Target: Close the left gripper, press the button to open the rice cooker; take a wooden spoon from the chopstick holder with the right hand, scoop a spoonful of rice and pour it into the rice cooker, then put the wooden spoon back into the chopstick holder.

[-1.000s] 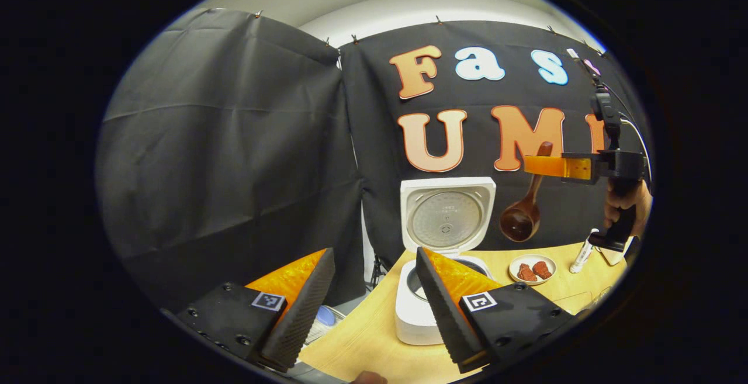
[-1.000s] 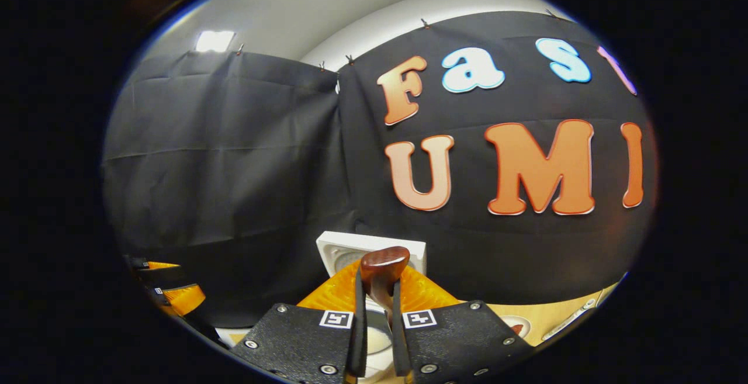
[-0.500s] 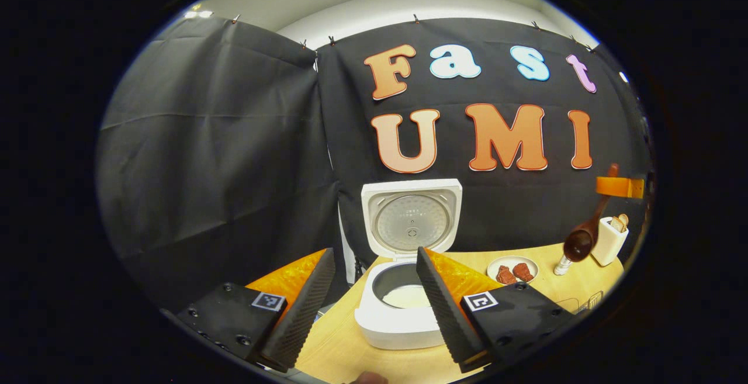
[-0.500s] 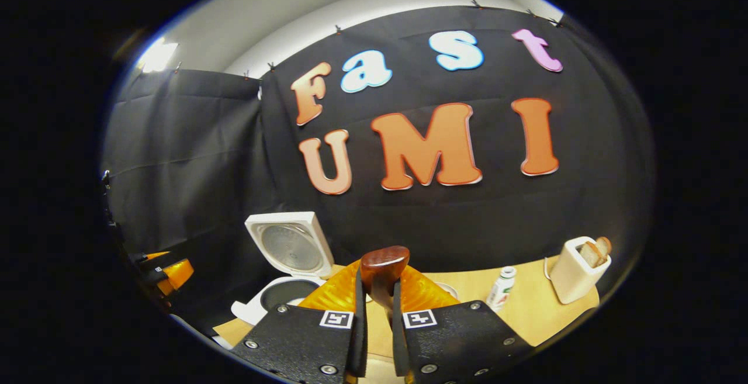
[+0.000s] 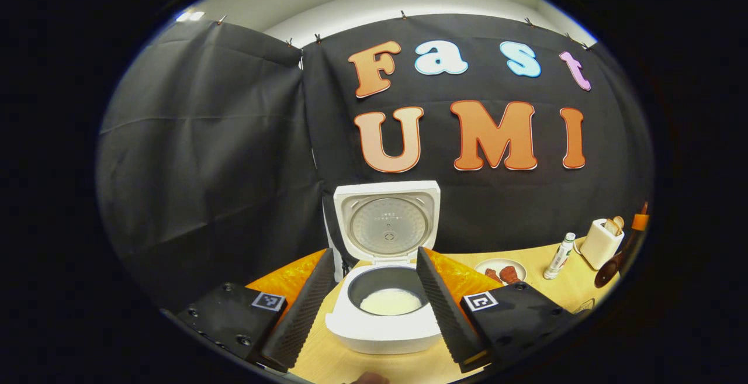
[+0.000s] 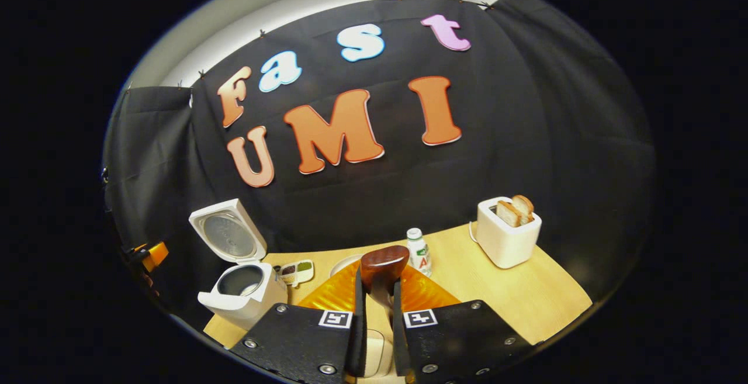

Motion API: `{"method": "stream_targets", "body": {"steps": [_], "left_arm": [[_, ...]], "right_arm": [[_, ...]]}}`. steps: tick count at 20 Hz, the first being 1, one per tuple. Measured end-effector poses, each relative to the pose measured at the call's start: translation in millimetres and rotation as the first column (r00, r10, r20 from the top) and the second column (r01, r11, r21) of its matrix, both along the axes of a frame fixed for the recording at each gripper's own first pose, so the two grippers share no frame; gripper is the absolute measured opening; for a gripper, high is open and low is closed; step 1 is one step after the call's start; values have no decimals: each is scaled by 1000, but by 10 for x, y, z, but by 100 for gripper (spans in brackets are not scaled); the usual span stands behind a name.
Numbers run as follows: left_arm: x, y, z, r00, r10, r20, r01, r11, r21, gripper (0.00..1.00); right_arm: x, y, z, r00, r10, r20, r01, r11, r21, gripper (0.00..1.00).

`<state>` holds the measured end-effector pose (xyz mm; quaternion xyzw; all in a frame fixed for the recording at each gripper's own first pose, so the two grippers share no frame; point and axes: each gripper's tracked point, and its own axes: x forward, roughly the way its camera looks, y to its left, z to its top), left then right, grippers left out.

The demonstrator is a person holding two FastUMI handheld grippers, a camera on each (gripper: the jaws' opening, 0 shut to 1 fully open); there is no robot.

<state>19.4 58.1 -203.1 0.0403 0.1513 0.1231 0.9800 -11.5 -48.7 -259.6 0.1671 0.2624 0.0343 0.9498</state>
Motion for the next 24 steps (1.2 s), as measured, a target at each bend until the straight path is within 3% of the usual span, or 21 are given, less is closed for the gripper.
{"method": "stream_targets", "body": {"steps": [5, 13, 19, 21, 24], "left_arm": [[98, -107, 86, 1000, -16, 20, 16, 1000, 12, 95], [232, -59, 226, 999, -5, 42, 3, 999, 45, 95], [337, 101, 337, 998, 25, 61, -29, 997, 67, 95], [400, 173, 315, 998, 35, 54, -37, 999, 38, 94], [549, 345, 342, 997, 63, 50, -64, 998, 17, 94]], "right_arm": [[-288, -285, -412, 992, -102, -68, 102, 995, 10, 18], [-669, -440, -1168, 954, -231, -191, 260, 955, 143, 20], [-779, -552, -1494, 917, -301, -262, 366, 897, 248, 24], [-810, -562, -1551, 907, -311, -284, 388, 878, 279, 27], [-790, -619, -1513, 909, -327, -260, 395, 875, 279, 33]]}}
